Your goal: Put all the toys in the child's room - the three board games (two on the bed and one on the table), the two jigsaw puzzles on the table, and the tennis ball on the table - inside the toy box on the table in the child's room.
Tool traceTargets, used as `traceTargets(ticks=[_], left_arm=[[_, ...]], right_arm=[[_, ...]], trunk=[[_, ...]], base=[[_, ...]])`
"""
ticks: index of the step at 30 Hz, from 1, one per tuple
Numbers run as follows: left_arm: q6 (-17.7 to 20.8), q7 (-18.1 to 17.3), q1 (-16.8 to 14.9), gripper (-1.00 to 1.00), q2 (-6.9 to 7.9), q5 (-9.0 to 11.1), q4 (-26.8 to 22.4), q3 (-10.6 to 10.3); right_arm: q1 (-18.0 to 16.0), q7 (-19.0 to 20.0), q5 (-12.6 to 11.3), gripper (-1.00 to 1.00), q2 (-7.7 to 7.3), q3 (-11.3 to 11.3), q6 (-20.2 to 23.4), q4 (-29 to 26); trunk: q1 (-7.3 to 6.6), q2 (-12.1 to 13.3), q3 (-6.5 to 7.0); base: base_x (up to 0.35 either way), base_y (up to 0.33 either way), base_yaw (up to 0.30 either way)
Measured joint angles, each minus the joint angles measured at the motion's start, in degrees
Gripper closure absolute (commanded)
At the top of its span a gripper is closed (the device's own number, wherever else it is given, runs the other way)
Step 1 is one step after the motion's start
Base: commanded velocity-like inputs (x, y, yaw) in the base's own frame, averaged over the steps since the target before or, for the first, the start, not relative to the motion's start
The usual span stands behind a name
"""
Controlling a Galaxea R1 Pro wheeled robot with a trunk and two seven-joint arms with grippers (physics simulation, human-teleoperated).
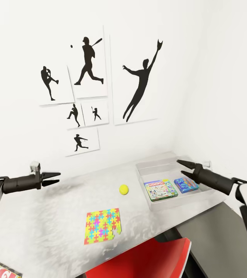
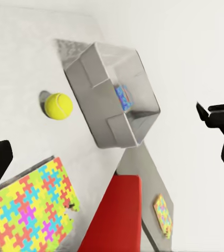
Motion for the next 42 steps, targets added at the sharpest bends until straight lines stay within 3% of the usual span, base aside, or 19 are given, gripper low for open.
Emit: traceTargets(ticks=[7, 13, 18, 25, 42], left_arm=[[-2.42, -0.01, 5.61, -1.00, 0.17, 1.15, 0.05, 0.77], [-3.04, -0.09, 7.02, -1.00, 0.27, 2.81, -0.80, 2.81], [-3.16, -0.10, 7.20, -1.00, 0.52, 3.12, -1.11, 3.63], [-3.19, -0.10, 7.23, -1.00, 0.55, 3.16, -1.18, 3.77], [-3.05, -0.10, 7.23, -1.00, 0.54, 3.08, -1.18, 3.44]], right_arm=[[10.45, 9.01, -0.57, -1.00, 0.48, -2.20, 0.02, -5.55], [19.00, 15.63, -0.46, -1.00, 0.73, -5.95, -1.60, -8.18], [23.21, 25.60, 0.16, -1.00, 0.79, -7.28, -4.47, -8.63], [24.45, 30.43, 0.44, -1.00, 0.61, -9.17, -5.47, -8.76], [24.60, 30.70, 0.58, -1.00, 0.94, -9.47, -5.73, -8.60]], trunk=[[0.00, -0.01, -0.01], [0.00, 0.00, 0.00], [0.00, -0.01, 0.11], [0.00, -0.01, 0.67], [0.00, 0.00, 1.75]], base=[[0.000, 0.000, 0.000], [0.000, 0.000, 0.000], [0.000, 0.000, 0.000], [0.000, 0.000, 0.000], [0.000, 0.000, 0.005]])
